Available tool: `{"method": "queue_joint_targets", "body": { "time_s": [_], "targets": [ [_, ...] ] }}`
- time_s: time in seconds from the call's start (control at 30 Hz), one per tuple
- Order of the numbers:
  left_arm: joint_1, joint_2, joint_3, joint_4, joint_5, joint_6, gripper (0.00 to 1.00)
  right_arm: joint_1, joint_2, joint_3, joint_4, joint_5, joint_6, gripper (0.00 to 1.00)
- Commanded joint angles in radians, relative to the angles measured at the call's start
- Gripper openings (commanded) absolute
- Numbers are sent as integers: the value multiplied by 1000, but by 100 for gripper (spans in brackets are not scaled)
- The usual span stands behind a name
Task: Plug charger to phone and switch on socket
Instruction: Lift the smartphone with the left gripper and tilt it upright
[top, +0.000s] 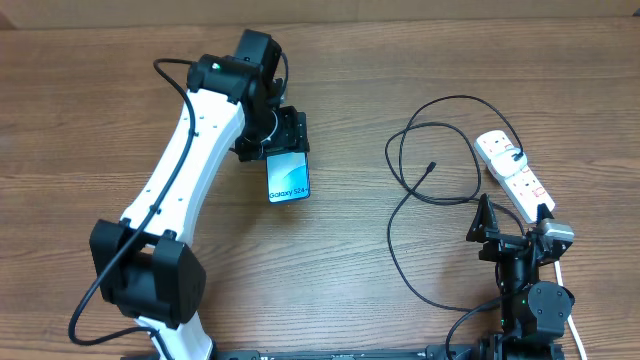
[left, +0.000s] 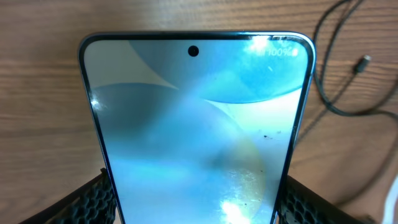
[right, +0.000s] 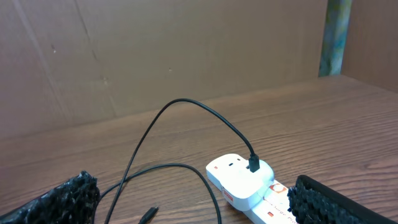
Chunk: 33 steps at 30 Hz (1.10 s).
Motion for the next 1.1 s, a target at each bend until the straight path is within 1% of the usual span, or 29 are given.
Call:
{"method": "queue_joint_targets", "body": {
  "time_s": [0.0,0.07,0.13,0.23,0.4,0.5,0.73,0.87,1.07],
  "targets": [
    [43,83,26,-15,174,-25,19,7,0,-11,7,-2,-4,100],
    [60,132,26,-22,261,-25,12,7,0,-11,7,-2,-4,100],
    [76,182,26,-23,340,-25,8,7,0,-11,6,-2,-4,100],
    [89,234,26,-23,417,-25,7,7,0,-11,6,-2,-4,100],
    [114,299,26,-27,544,-24,10,7,0,-11,6,-2,-4,100],
    [135,311,26,-34,577,-31,9,7,0,-11,7,-2,-4,100],
    [190,311,26,-66,649,-51,10,7,0,-11,7,-2,-4,100],
    [211,311,26,-97,650,-47,9,7,0,-11,7,-2,-4,100],
    [210,311,26,-101,647,-42,10,7,0,-11,7,-2,-4,100]
  ]
}}
